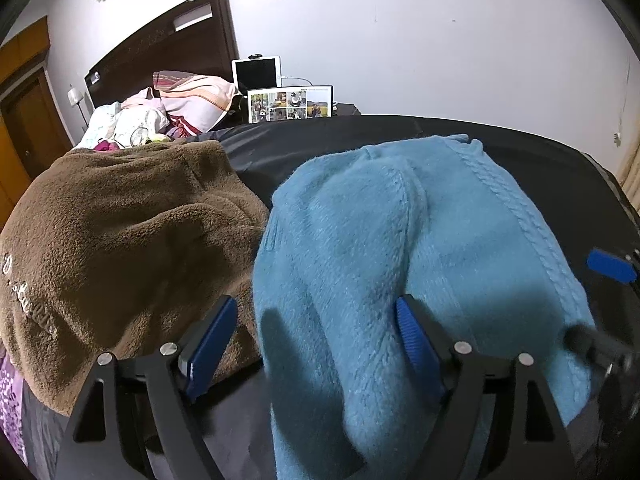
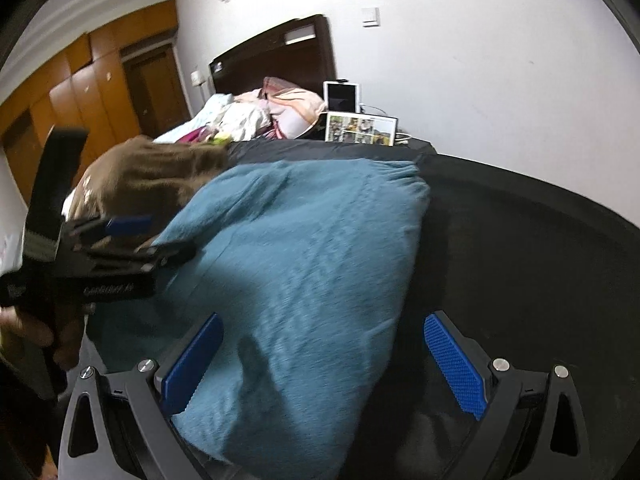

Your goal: Fold clothes

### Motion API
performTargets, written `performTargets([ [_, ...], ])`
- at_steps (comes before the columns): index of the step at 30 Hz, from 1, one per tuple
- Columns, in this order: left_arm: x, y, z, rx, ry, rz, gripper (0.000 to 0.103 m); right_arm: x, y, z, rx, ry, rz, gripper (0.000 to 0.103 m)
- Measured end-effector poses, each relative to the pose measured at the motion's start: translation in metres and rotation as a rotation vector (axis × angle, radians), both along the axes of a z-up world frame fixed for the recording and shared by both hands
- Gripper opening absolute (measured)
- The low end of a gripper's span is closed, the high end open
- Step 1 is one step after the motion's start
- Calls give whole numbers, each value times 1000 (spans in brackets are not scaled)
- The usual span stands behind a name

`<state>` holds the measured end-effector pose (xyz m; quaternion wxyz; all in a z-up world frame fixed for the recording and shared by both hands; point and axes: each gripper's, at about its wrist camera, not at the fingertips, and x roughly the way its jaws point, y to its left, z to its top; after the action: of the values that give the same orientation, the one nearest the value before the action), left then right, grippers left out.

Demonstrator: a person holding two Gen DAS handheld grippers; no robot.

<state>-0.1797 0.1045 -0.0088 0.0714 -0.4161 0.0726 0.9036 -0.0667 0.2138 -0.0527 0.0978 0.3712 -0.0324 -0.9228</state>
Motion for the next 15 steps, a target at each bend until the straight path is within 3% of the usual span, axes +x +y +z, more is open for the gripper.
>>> performTargets([
  [11,-6,-8,-3,62,-41,-7,87,-26,19,-12,-120,-92,-13,102],
  [15,-8,-13,-6,80,-48,5,95,-31,19,-15,-134,-103,-11,102],
])
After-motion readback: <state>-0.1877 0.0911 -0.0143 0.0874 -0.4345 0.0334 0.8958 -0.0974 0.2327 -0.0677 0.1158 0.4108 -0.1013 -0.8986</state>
